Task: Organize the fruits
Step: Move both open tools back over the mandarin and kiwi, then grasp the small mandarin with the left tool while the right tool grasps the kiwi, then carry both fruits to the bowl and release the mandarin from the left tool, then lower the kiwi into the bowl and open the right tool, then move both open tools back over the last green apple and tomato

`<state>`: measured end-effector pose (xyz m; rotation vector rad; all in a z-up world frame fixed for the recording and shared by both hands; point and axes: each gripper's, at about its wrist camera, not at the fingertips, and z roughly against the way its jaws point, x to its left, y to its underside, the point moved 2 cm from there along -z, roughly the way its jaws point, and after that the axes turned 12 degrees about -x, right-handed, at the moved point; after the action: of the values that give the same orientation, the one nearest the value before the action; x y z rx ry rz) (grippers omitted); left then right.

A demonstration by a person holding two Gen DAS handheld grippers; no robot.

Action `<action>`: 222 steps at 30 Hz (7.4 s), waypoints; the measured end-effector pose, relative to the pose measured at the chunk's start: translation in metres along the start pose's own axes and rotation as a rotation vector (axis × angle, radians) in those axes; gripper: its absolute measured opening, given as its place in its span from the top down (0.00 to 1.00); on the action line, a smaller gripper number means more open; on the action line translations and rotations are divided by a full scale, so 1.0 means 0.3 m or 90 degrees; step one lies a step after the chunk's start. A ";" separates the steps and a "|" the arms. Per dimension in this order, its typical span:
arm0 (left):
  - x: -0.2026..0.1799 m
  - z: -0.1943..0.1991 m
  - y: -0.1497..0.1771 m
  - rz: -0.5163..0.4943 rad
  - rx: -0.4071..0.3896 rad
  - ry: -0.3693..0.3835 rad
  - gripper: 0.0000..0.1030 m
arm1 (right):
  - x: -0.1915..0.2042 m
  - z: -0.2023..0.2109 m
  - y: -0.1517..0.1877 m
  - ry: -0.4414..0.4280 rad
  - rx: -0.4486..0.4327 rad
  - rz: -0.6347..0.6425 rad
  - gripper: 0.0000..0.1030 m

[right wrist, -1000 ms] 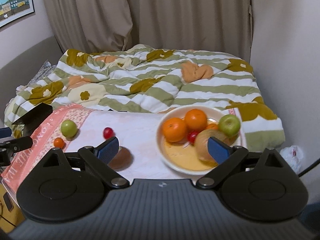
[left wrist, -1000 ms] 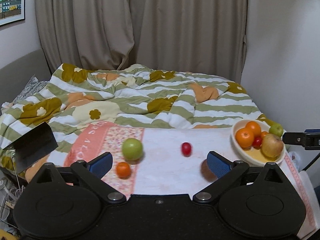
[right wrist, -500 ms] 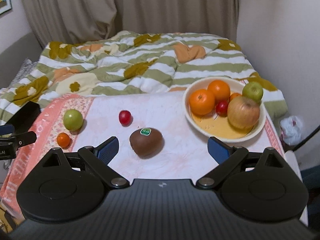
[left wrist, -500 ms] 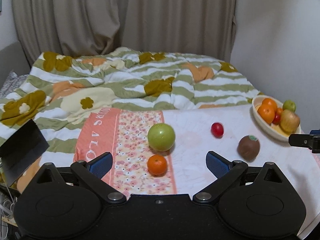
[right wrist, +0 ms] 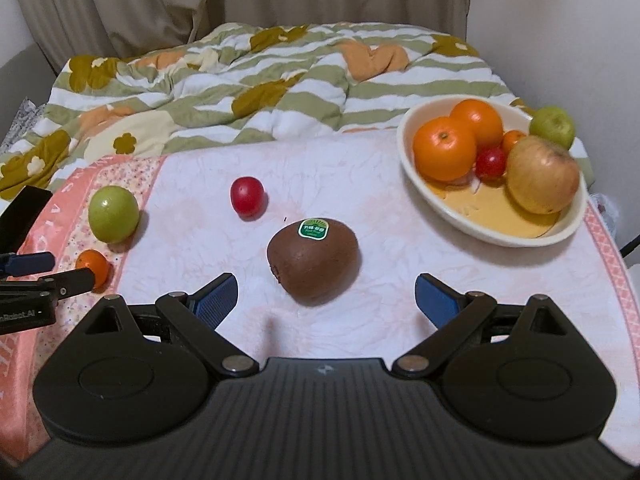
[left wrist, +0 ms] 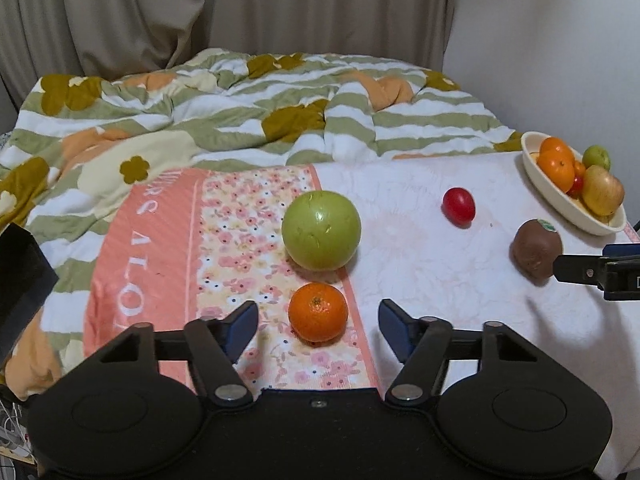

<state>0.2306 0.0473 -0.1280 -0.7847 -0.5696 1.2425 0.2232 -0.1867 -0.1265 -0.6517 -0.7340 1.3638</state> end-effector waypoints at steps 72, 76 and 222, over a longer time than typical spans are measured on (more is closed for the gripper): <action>-0.402 0.306 -0.166 0.003 -0.108 0.057 0.62 | -0.317 0.370 -0.097 -0.013 -0.082 -0.007 0.25; -0.529 0.279 -0.202 0.002 -0.118 0.058 0.62 | -0.431 0.386 -0.125 -0.024 -0.084 0.005 0.25; 0.067 -0.136 -0.155 0.004 0.018 0.049 0.07 | 0.154 -0.217 -0.171 -0.021 0.041 0.038 0.00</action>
<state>0.2945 0.0525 -0.1174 -0.8077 -0.4859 1.2177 0.3086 -0.1455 -0.1230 -0.6052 -0.6987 1.4505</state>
